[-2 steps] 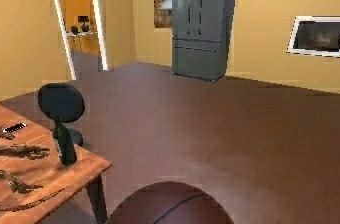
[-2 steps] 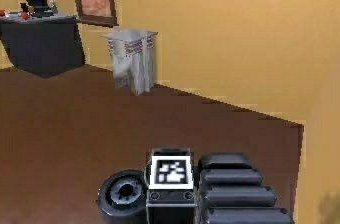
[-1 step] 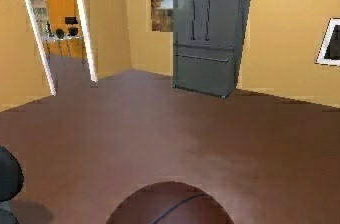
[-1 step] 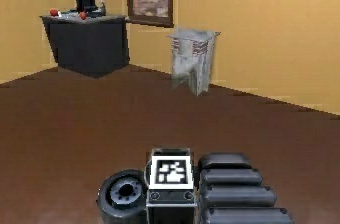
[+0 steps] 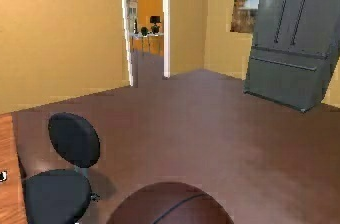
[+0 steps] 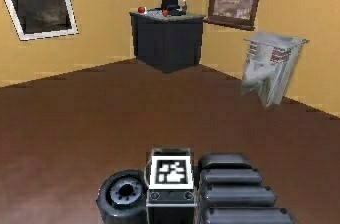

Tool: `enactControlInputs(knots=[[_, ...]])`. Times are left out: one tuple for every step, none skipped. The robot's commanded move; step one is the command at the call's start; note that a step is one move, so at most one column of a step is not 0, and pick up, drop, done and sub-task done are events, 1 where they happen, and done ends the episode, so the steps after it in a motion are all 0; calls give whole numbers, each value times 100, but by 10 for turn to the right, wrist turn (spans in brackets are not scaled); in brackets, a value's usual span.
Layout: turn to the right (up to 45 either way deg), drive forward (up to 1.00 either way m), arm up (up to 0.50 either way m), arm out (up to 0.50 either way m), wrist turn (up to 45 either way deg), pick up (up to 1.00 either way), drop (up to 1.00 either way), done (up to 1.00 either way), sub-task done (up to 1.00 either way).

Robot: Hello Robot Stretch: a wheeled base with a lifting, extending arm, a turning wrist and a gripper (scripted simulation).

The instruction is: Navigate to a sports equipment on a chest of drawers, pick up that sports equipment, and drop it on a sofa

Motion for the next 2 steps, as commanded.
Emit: enactControlInputs(knots=[[0,100,0,0,0,0,0,0,0],[-60,0,0,0,0,0,0,0,0]])
